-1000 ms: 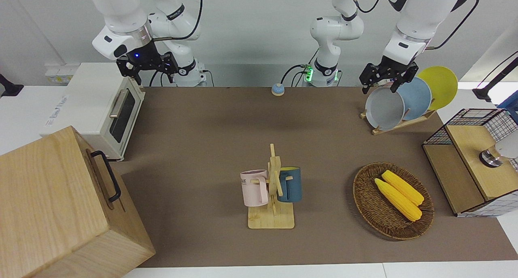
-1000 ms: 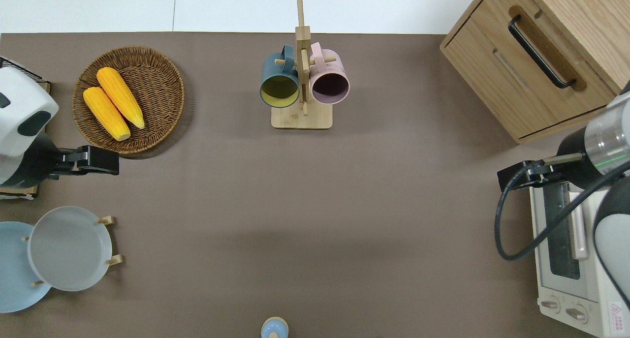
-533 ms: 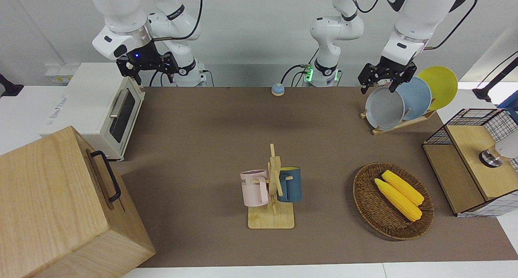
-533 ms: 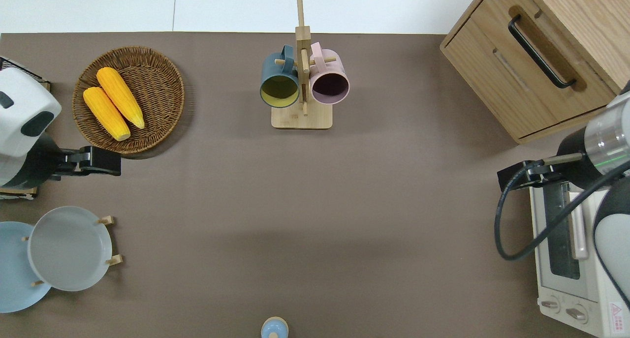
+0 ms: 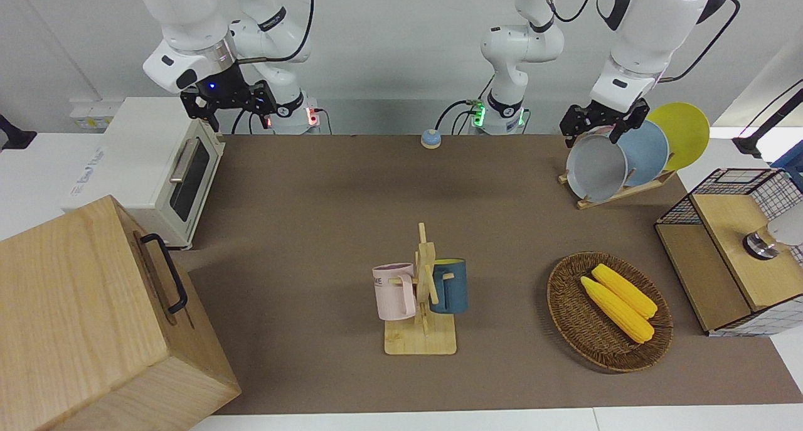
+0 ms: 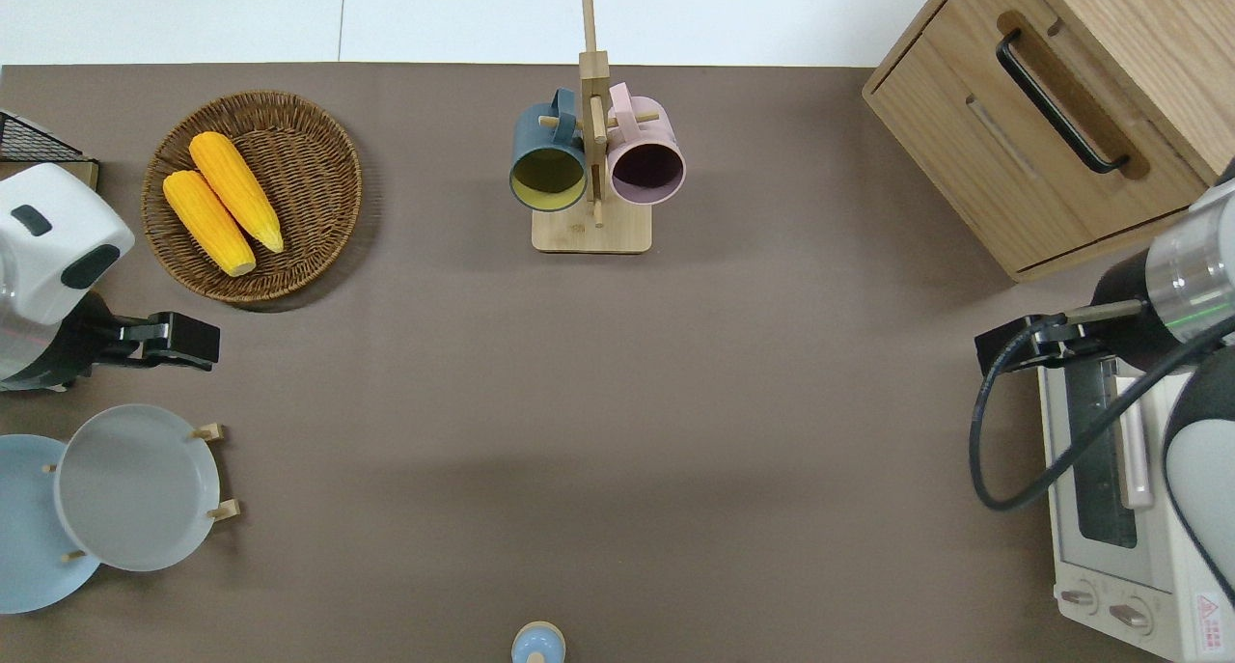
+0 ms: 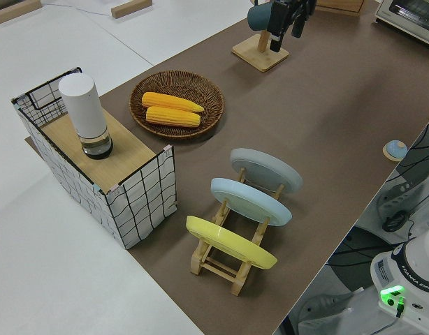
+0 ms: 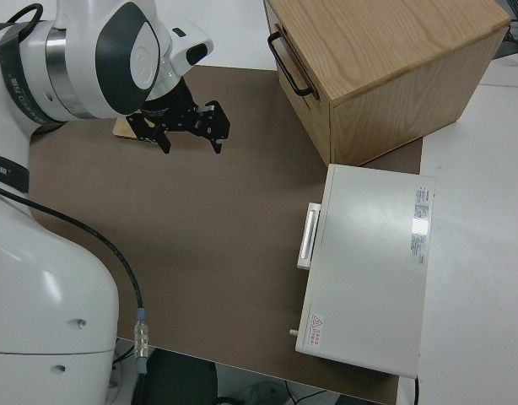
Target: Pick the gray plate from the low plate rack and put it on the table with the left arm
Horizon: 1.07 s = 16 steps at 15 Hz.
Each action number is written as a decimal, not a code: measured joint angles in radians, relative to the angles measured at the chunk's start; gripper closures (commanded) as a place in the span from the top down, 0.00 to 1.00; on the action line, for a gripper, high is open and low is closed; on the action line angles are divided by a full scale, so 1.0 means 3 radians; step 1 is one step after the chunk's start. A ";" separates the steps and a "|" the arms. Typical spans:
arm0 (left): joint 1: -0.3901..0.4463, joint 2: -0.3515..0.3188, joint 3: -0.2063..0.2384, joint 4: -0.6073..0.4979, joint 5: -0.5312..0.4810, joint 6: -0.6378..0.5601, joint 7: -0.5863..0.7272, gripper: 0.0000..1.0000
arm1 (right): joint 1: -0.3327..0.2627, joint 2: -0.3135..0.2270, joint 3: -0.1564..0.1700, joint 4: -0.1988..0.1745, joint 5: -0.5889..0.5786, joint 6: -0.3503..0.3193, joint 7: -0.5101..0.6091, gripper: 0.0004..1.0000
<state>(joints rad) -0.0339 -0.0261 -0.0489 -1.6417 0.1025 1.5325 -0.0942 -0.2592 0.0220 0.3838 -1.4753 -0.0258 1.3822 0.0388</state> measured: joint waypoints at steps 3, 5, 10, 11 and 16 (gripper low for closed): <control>0.0003 -0.0029 0.0086 -0.0209 0.0304 0.0007 0.0016 1.00 | 0.0000 0.0000 0.0000 0.0000 0.0000 0.0000 0.0000 0.98; 0.0005 -0.0088 0.0300 -0.0393 0.0360 0.0093 0.0124 1.00 | 0.0000 0.0000 0.0000 0.0000 0.0000 0.0000 0.0000 0.98; 0.0011 -0.0229 0.0879 -0.0808 0.0361 0.0463 0.0539 1.00 | 0.0000 0.0000 0.0000 0.0000 0.0000 0.0000 0.0000 0.98; 0.0012 -0.0230 0.0927 -0.0895 0.0360 0.0556 0.0549 1.00 | 0.0000 0.0000 0.0000 0.0000 0.0000 0.0000 0.0000 0.98; 0.0011 -0.0238 0.1035 -0.1339 0.0320 0.0893 0.0556 1.00 | 0.0000 0.0000 0.0000 0.0000 0.0000 0.0000 0.0000 0.98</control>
<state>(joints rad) -0.0305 -0.0974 0.2617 -2.0433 0.1983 1.8003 0.0727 -0.2592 0.0220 0.3838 -1.4753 -0.0258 1.3822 0.0388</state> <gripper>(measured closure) 0.000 0.013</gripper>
